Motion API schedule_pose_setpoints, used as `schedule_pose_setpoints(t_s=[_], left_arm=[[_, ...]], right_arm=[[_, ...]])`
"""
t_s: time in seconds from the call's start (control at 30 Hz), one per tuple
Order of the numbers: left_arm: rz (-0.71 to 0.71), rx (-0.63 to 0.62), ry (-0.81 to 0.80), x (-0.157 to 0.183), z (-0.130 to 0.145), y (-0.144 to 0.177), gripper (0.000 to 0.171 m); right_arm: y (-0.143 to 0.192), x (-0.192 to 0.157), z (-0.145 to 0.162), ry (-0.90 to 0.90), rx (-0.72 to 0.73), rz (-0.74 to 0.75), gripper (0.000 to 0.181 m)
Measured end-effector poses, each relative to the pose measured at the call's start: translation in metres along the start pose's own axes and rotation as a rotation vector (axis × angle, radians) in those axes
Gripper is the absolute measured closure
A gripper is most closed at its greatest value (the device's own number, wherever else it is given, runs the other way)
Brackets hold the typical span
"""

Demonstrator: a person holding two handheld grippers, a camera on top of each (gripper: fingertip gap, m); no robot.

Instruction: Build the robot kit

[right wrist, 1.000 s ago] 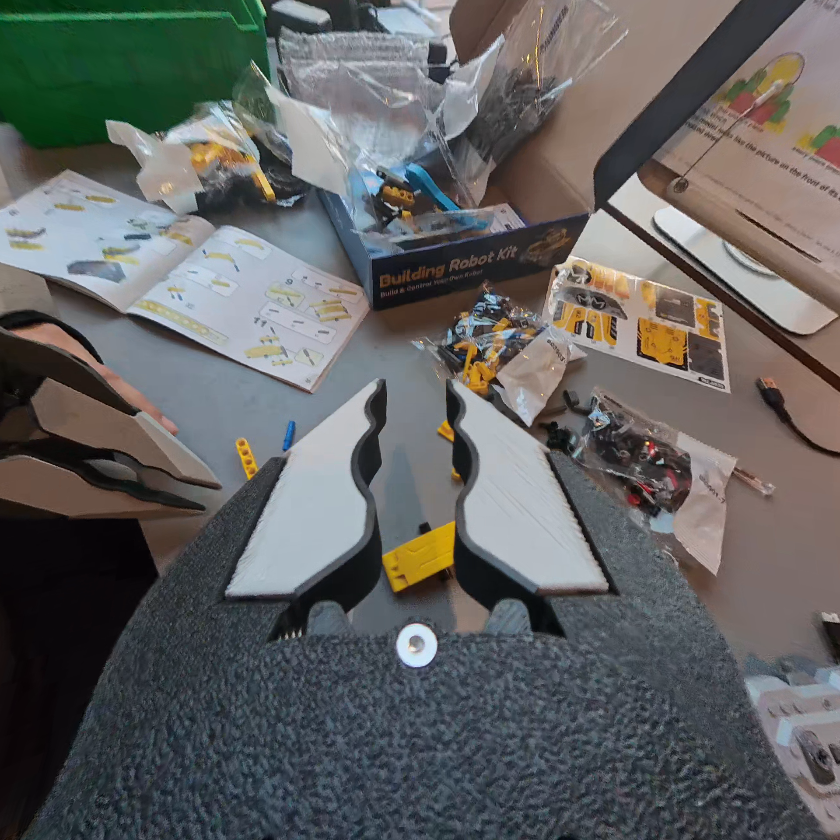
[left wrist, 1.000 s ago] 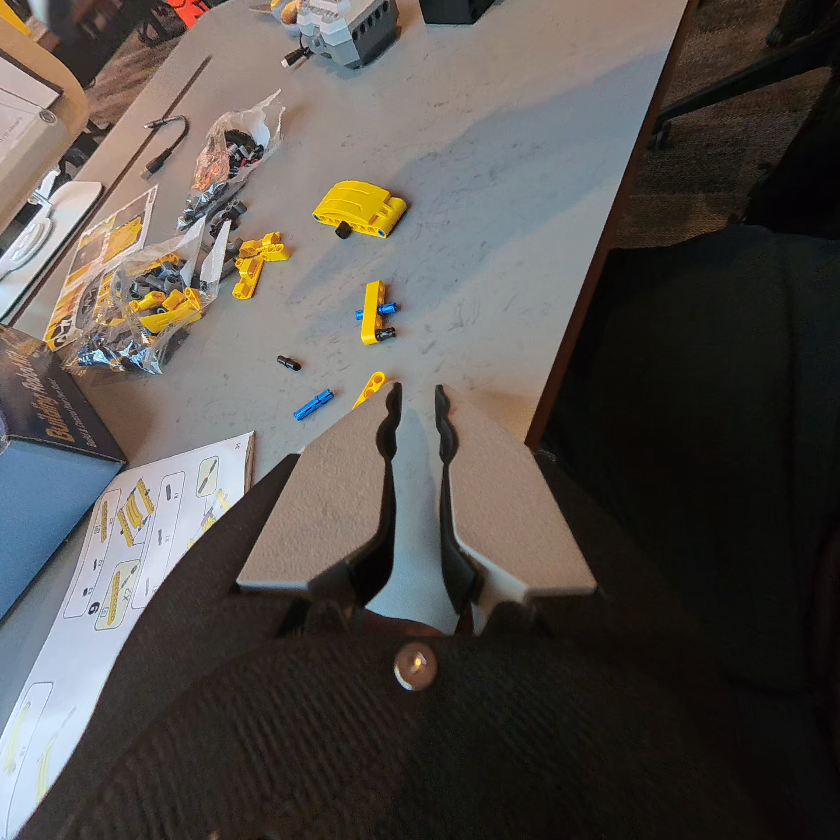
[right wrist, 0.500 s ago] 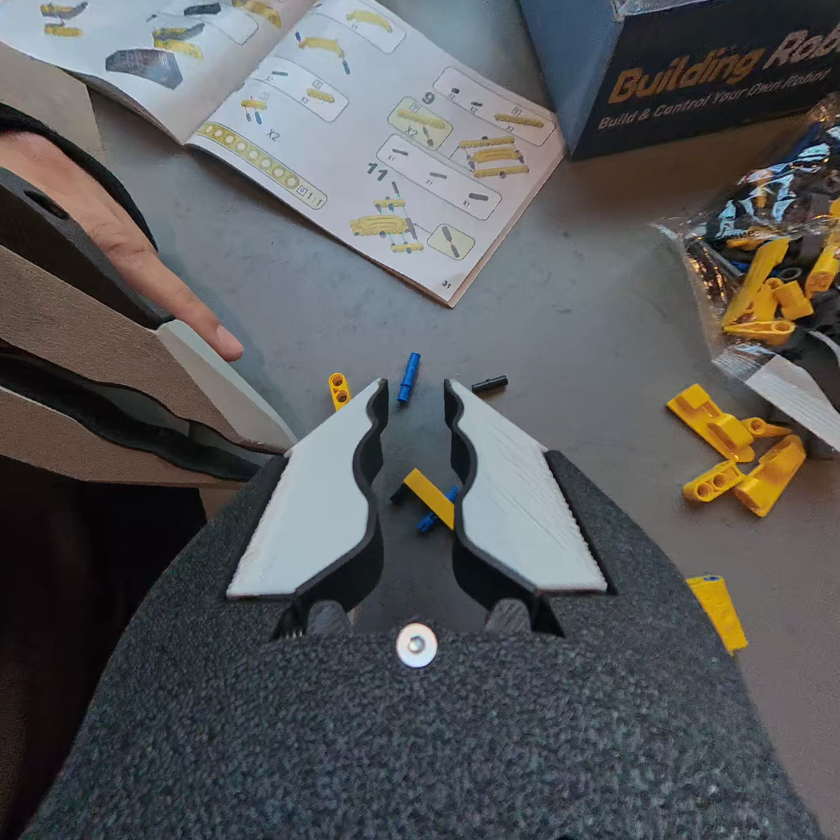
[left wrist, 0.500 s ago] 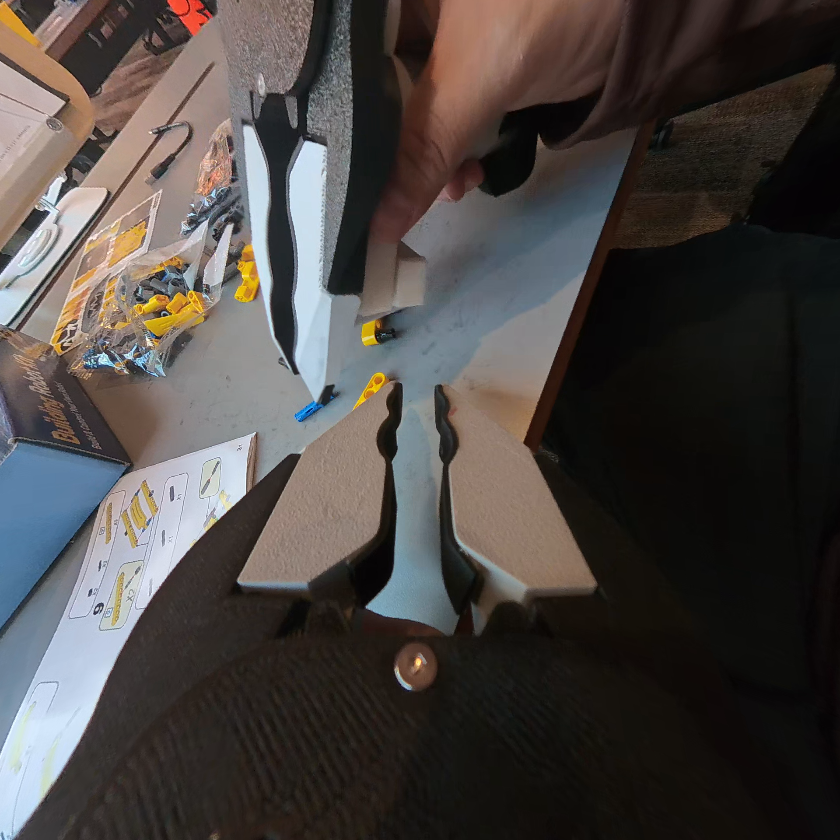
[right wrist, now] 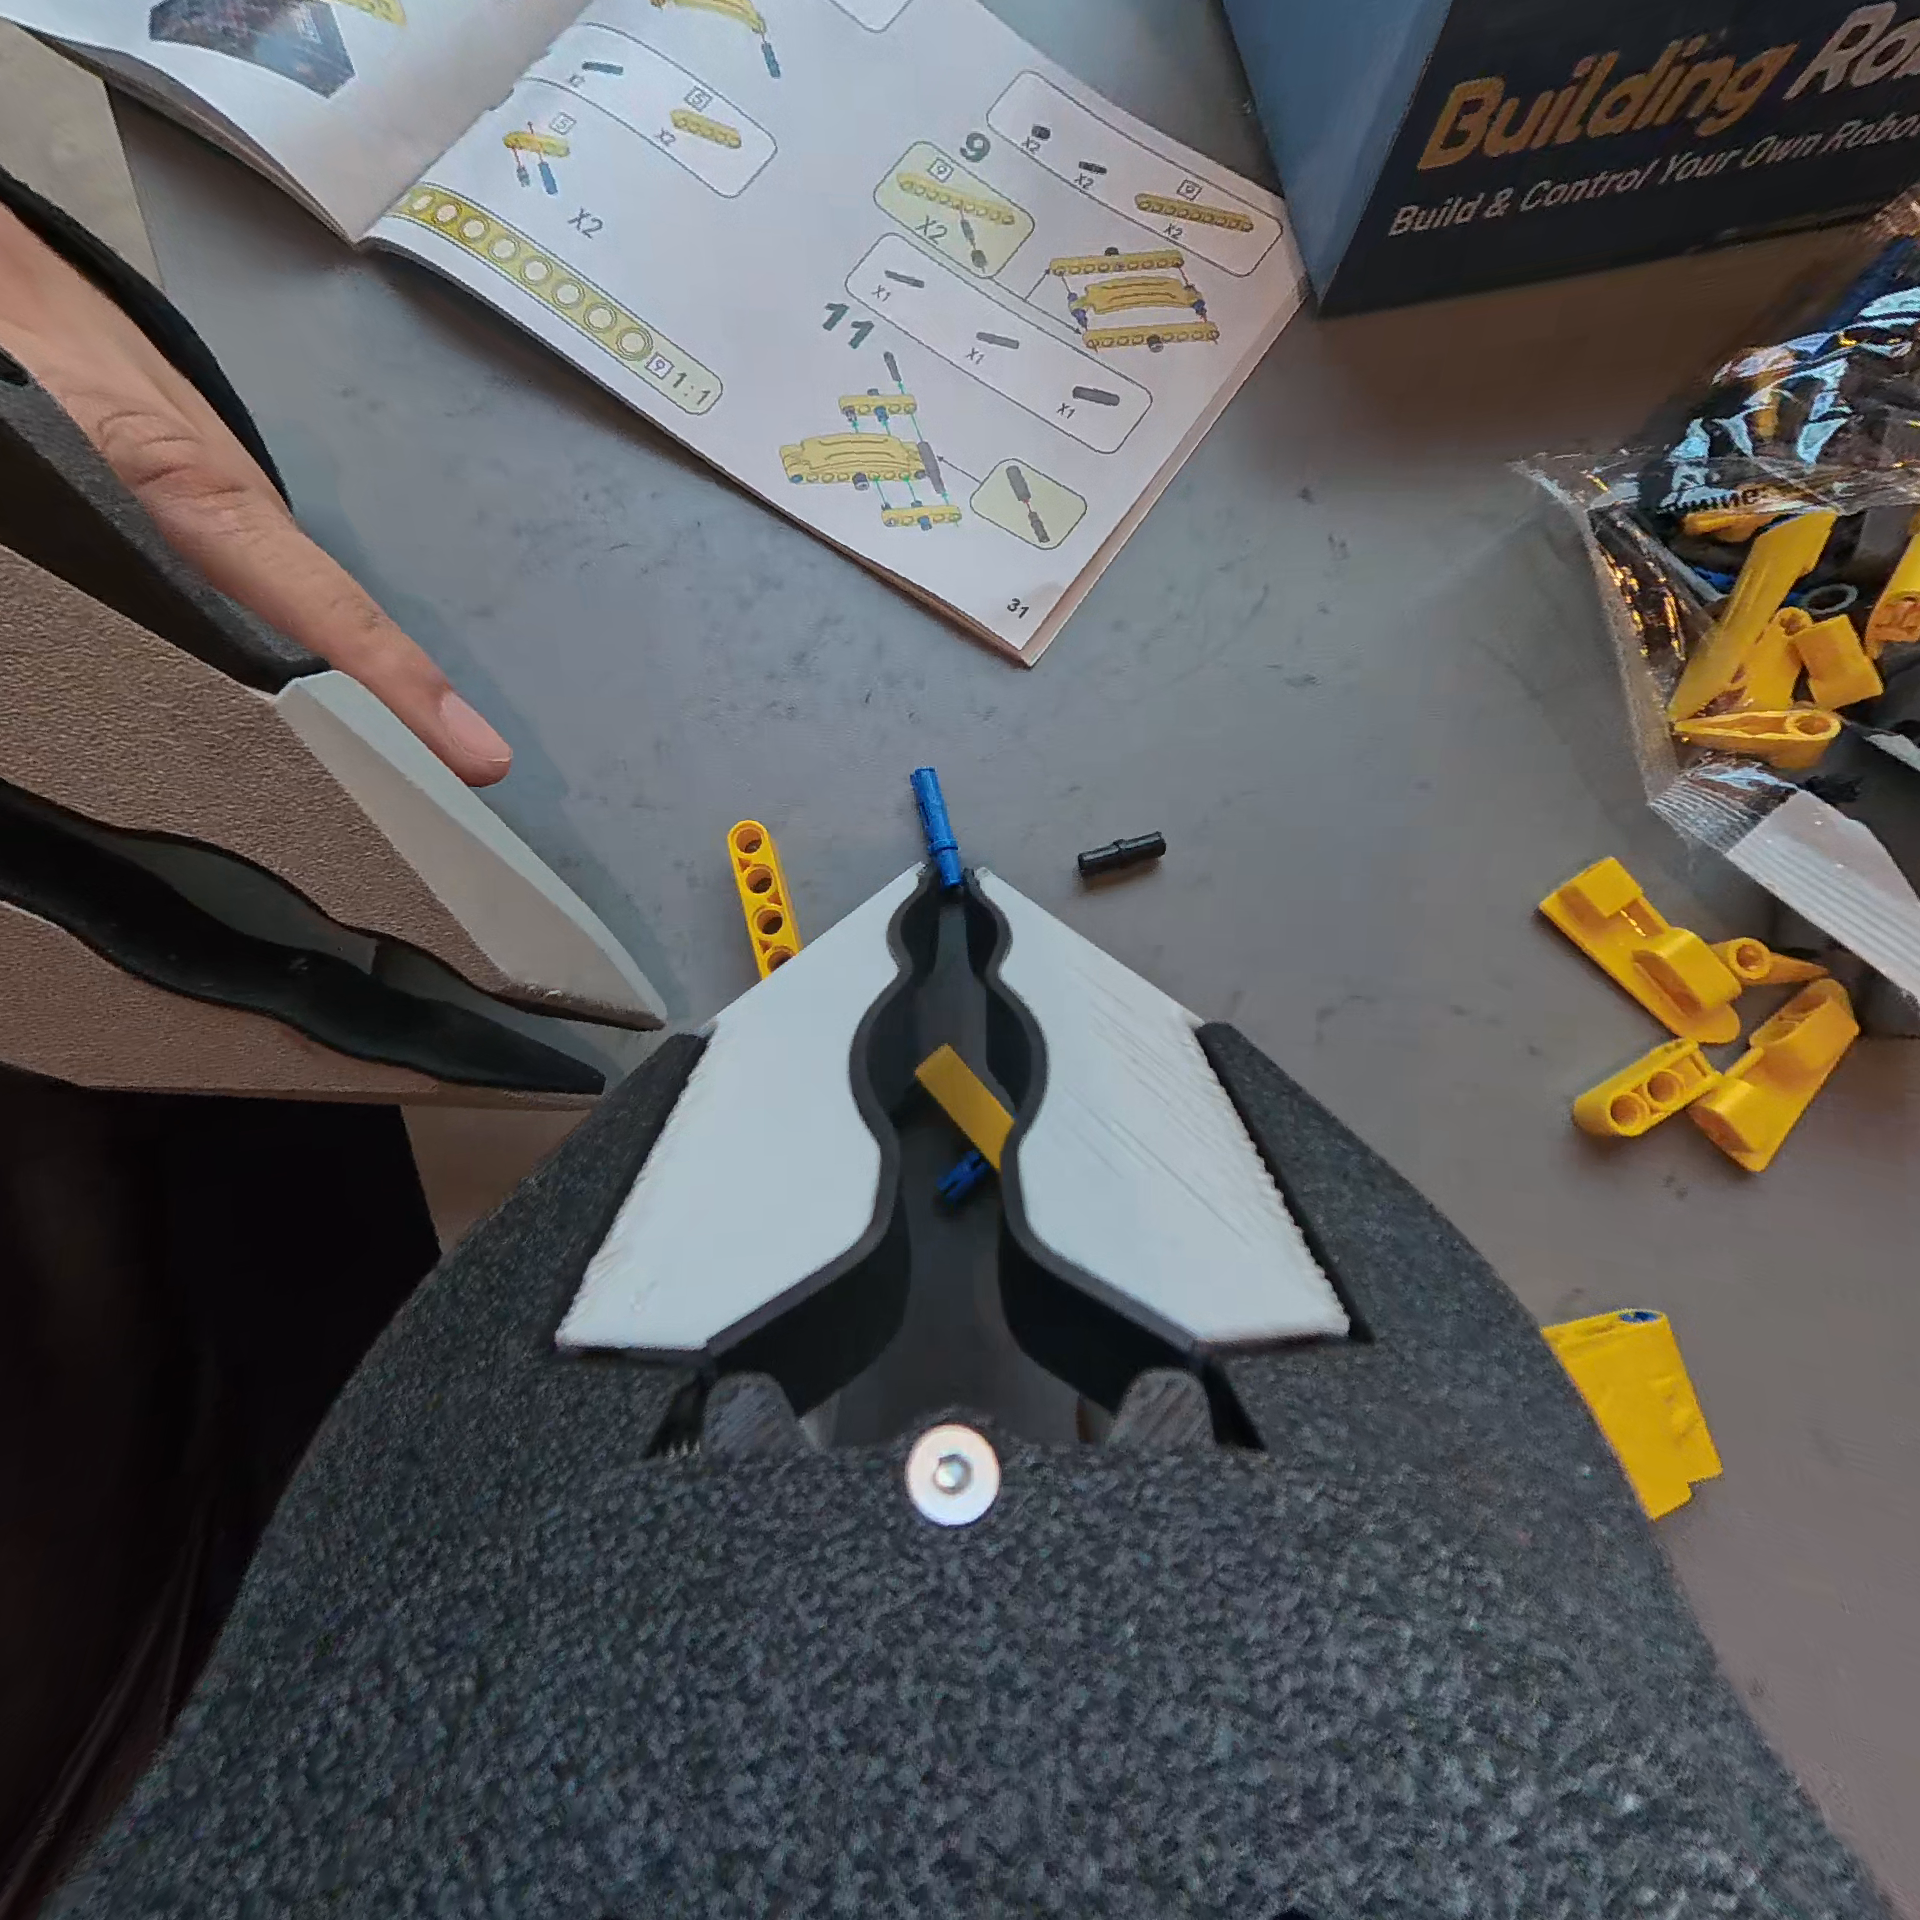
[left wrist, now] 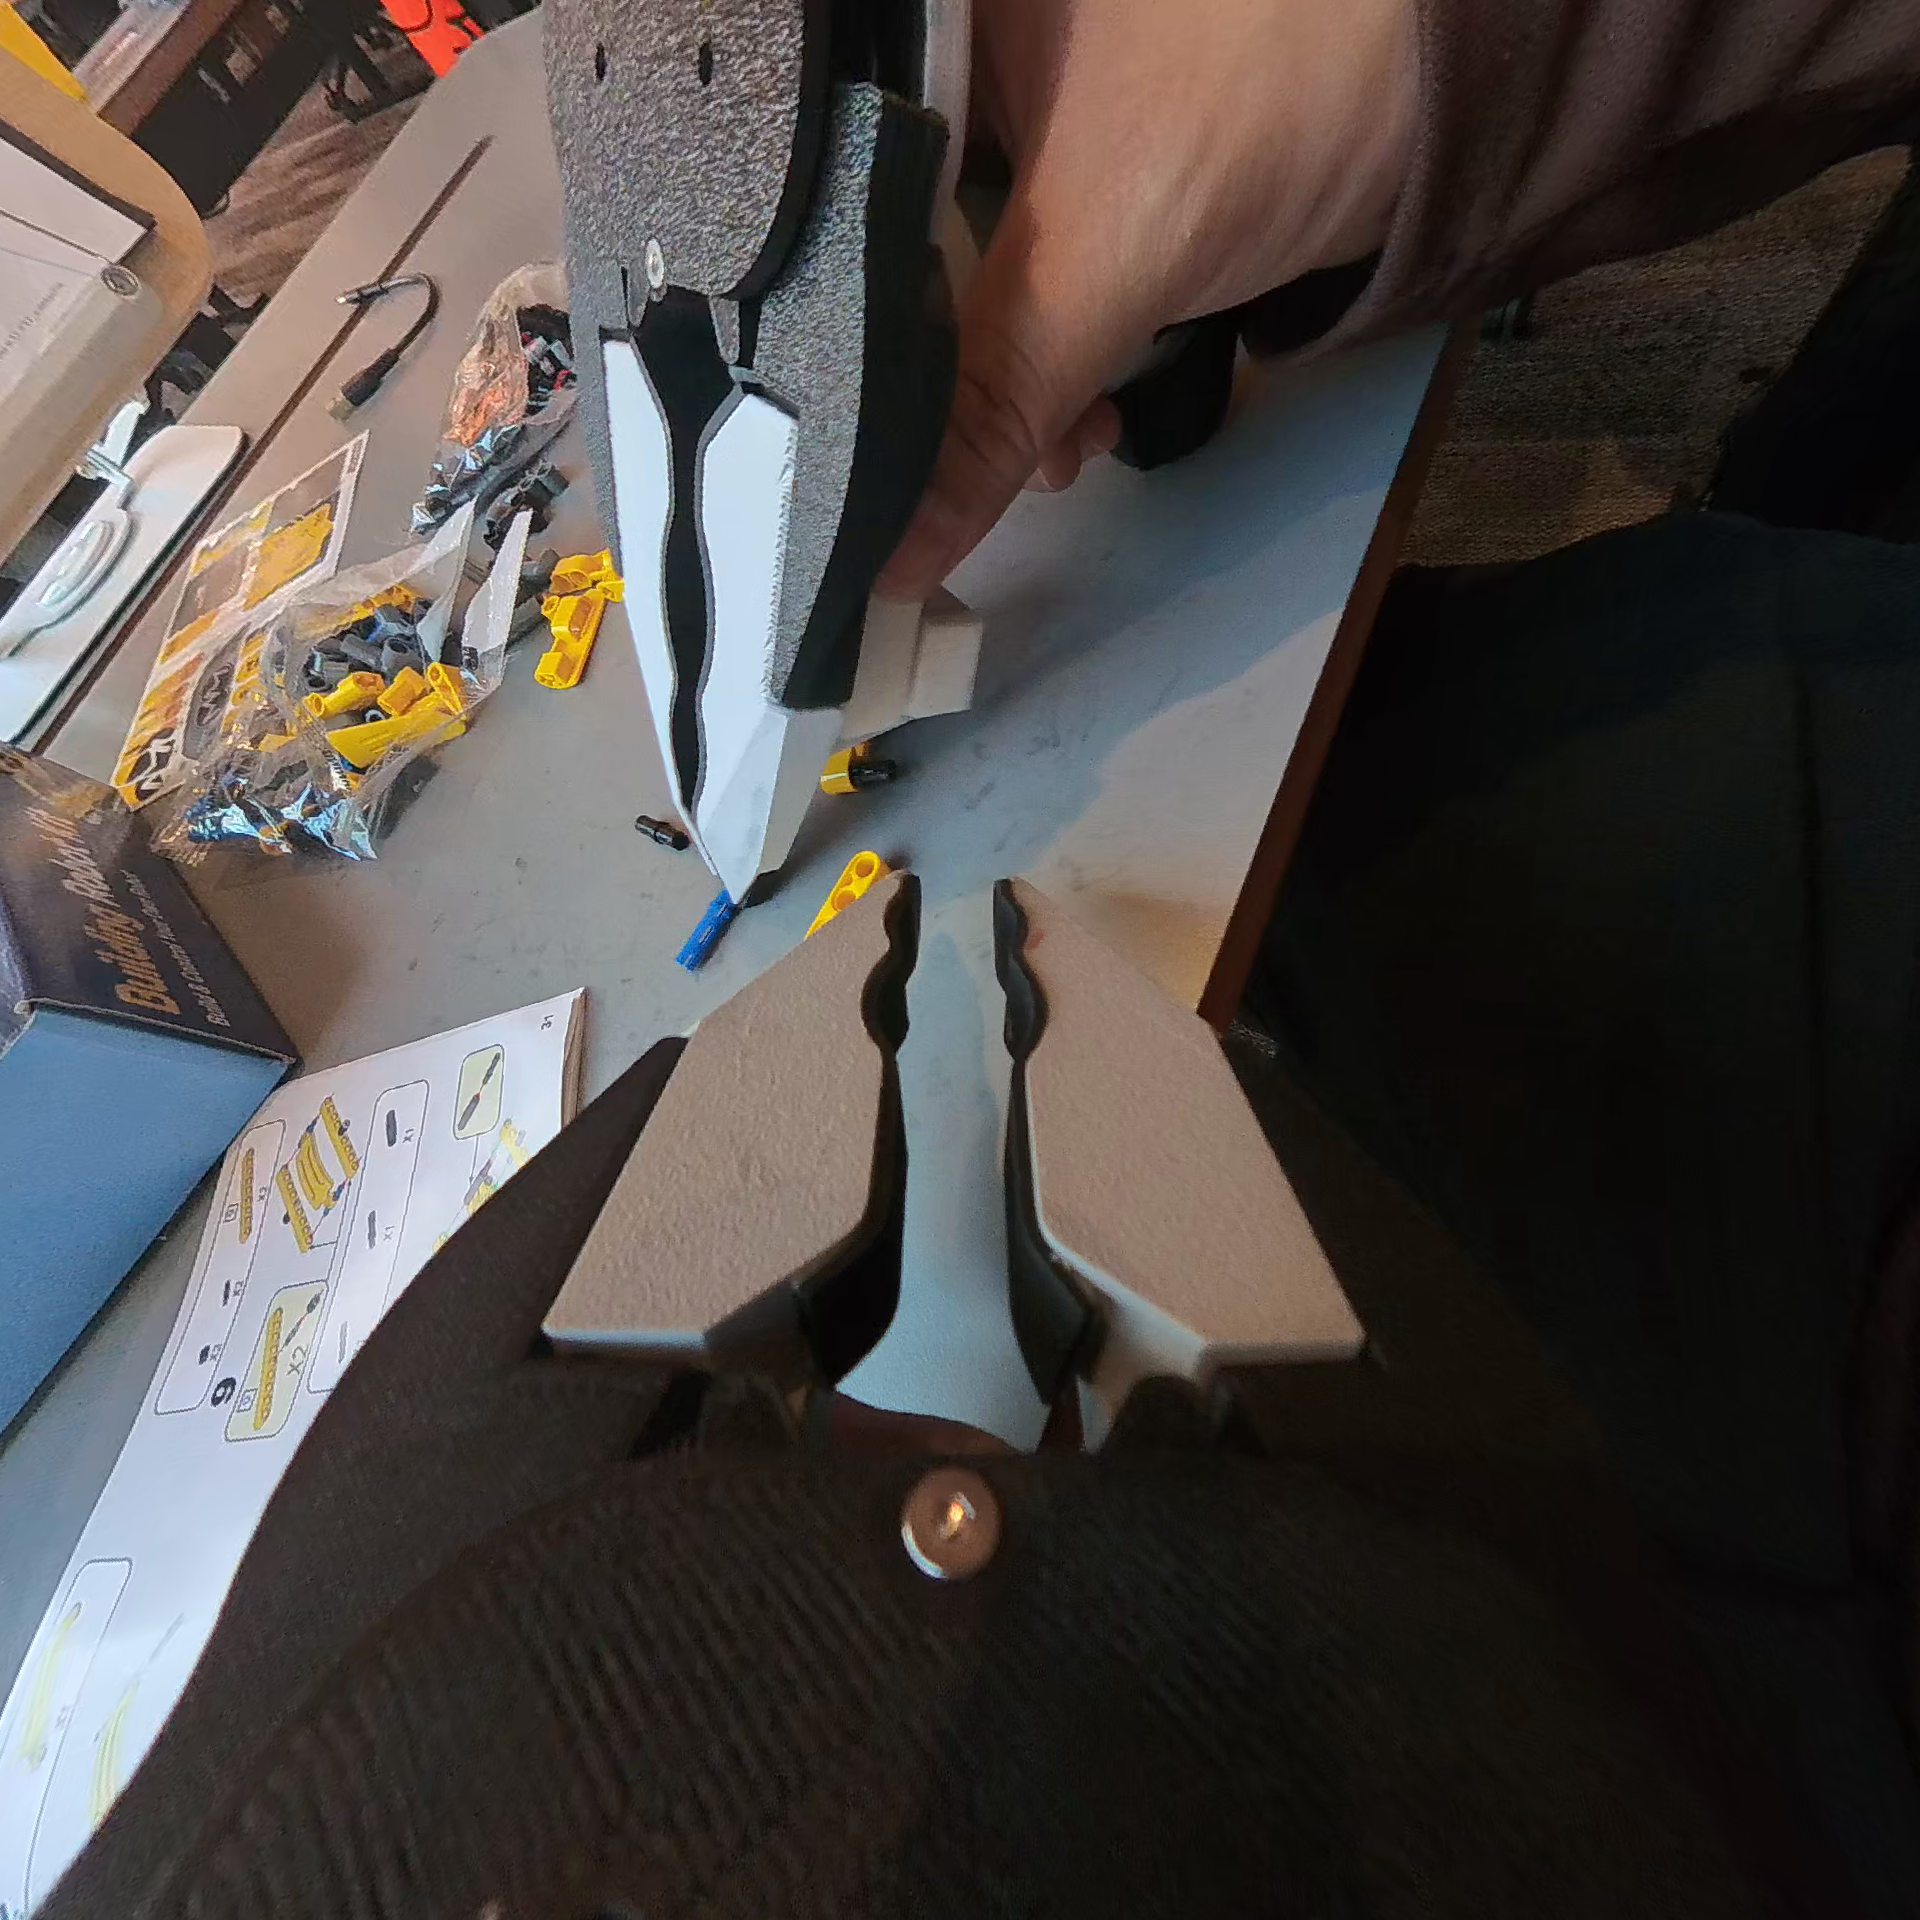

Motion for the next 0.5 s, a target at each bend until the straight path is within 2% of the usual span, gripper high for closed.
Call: schedule_pose_setpoints(t_s=[0.27, 0.33, 0.43, 0.5], left_arm=[[-0.001, -0.002, -0.001, 0.000, 0.000, 0.000, 0.160], [-0.010, 0.002, -0.002, -0.001, 0.000, 0.002, 0.153], [-0.055, 0.063, -0.022, -0.015, -0.004, 0.012, 0.154], [-0.057, 0.038, -0.037, -0.028, -0.001, 0.016, 0.150]], right_arm=[[0.009, -0.002, -0.003, 0.008, 0.025, 0.007, 0.177], [0.010, -0.002, -0.002, 0.010, 0.021, 0.010, 0.177], [0.017, -0.001, -0.001, 0.005, 0.031, 0.020, 0.177], [0.024, -0.001, 0.001, -0.001, 0.043, 0.028, 0.177]])
Point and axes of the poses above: each gripper's, where its closed fingertips meet, y back along the fingers, z out of its underside, x = y × z across the jaws, the point moved 9 cm from there along y, back along the fingers, and after that the axes turned 8 degrees about -z, right-handed, at the moved point
